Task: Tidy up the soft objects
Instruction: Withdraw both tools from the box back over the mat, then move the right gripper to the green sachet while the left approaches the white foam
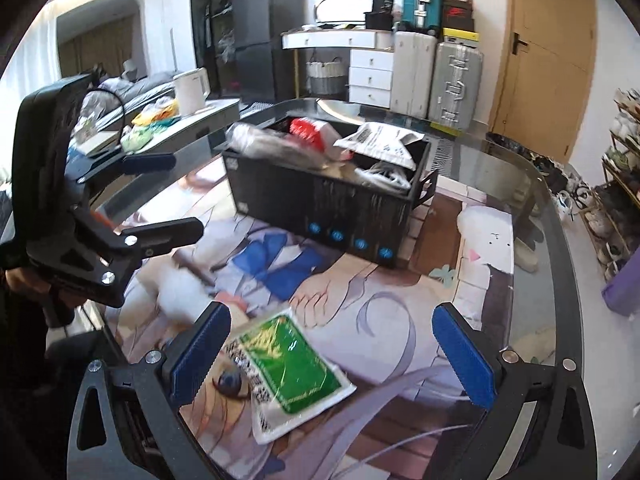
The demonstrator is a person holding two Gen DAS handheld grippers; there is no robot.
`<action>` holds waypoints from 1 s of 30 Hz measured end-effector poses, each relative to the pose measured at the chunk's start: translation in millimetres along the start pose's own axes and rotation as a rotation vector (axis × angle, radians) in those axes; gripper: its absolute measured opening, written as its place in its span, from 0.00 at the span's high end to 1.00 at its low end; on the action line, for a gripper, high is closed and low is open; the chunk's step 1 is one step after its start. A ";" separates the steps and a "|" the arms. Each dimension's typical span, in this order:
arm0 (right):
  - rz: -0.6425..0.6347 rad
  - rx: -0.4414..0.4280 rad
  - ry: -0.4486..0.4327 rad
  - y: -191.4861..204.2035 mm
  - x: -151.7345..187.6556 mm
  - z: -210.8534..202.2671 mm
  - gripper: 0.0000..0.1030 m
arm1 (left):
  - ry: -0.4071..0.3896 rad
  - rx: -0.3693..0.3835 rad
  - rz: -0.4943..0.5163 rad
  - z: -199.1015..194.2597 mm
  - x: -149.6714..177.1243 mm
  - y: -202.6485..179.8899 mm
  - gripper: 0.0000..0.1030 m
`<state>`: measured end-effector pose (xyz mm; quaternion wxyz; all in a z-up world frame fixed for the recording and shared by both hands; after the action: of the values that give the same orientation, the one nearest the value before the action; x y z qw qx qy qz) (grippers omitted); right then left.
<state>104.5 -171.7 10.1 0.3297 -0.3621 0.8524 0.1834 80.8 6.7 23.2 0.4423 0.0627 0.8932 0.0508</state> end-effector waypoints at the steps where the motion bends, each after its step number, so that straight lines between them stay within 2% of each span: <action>1: -0.004 -0.009 0.005 1.2 0.7 -0.9 0.01 | -0.002 -0.010 0.012 -1.9 2.0 -2.2 0.00; 12: -0.031 -0.075 0.078 -0.7 12.2 4.6 0.01 | 0.072 0.037 0.046 -1.7 19.4 -8.1 0.00; 18: -0.043 -0.127 0.125 1.3 20.6 13.9 0.01 | 0.092 0.120 0.062 -6.5 20.0 -10.9 0.00; 30: -0.026 -0.106 0.185 -1.3 29.8 38.3 0.01 | 0.139 0.115 0.128 0.3 29.1 -20.3 0.00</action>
<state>106.4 -166.2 -38.1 0.2324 -0.4053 0.8635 0.1898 62.1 -8.8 -2.7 0.3710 0.1412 0.9173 0.0319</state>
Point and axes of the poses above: each gripper's, at about its wrist camera, not at the fingertips, and z roughly the way its jaws point, y to its left, x to its underside, the point moved 1 cm from there along z, roughly the way its jaws point, and after that the axes turned 5 degrees about -x, right-handed, at the moved point
